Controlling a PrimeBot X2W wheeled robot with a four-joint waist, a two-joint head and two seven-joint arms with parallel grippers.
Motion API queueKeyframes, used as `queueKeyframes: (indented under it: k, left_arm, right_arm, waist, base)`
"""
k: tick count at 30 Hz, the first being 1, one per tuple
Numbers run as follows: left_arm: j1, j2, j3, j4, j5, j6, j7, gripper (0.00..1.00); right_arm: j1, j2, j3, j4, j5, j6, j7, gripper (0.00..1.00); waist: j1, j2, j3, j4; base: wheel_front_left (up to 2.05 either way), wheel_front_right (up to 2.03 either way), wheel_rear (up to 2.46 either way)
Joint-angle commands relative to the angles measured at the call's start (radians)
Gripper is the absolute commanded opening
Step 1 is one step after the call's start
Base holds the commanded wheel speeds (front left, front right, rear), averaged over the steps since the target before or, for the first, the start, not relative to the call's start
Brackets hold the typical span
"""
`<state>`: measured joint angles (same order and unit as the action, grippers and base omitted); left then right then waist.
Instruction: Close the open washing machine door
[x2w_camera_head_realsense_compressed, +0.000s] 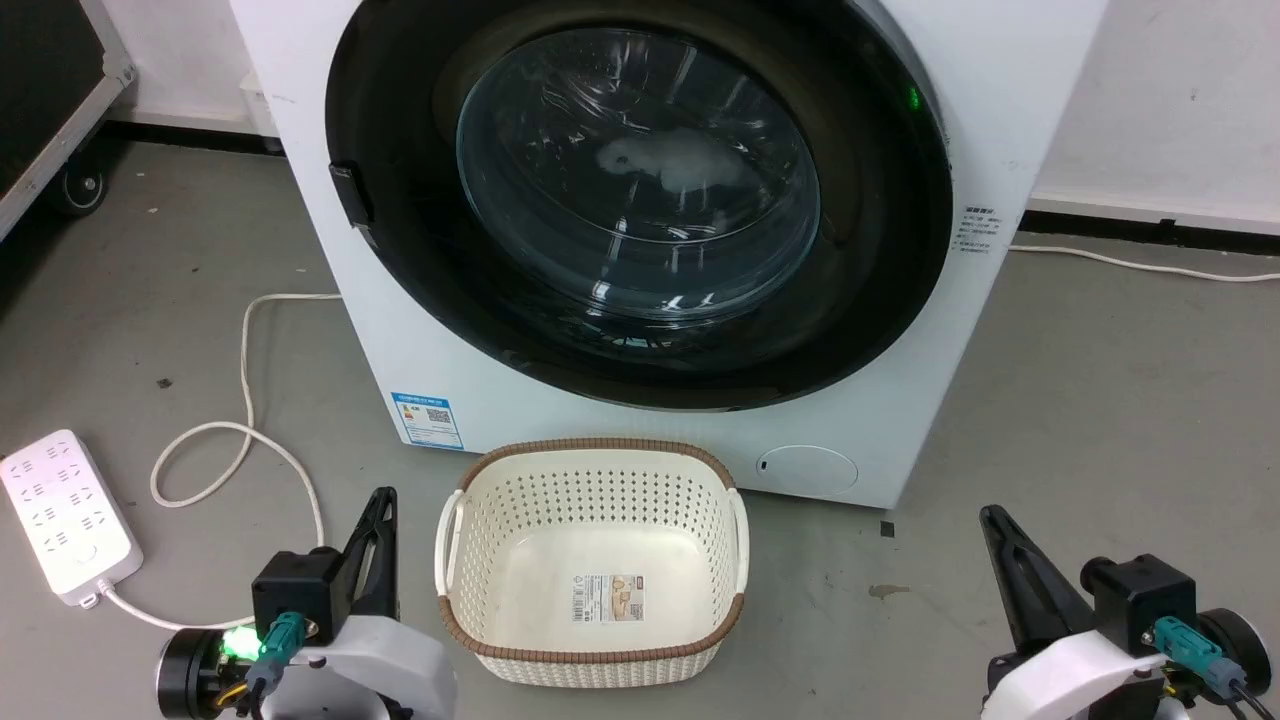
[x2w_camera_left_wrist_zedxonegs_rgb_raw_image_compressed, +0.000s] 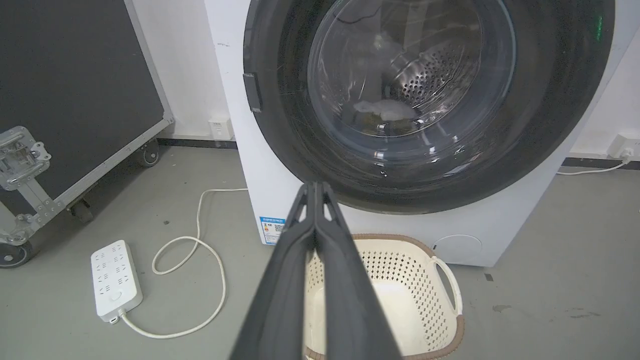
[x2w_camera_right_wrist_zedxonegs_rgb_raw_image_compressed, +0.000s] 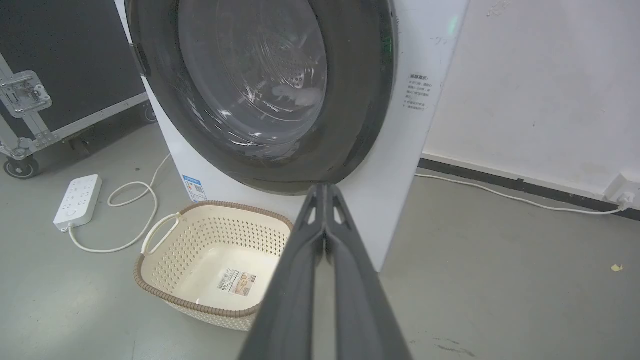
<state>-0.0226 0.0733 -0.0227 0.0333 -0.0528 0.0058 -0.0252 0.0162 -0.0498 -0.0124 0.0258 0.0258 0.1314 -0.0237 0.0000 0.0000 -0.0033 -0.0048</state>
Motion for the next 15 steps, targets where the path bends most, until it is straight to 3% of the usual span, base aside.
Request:
queueKeyframes:
  k: [1,15]
  left_arm:
    - [0.012,-0.007,0.005,-0.009,0.013,-0.003,0.006,0.0]
    - [0.023,-0.023,0.023,-0.033,0.053,-0.006,0.025,0.0]
  right_arm:
    - [-0.012,0.0,0.003,-0.009,-0.007,-0.001,0.006,0.0]
    - [-0.016,0.0,0.012,-0.026,-0.026,-0.001,0.024,0.0]
  waist:
    - [0.0001,0.0,0.0,0.0]
    - [0.0,0.0,0.003,0.005]
  base:
    - [0.0,0.0,0.0]
    - [0.0,0.0,0.0]
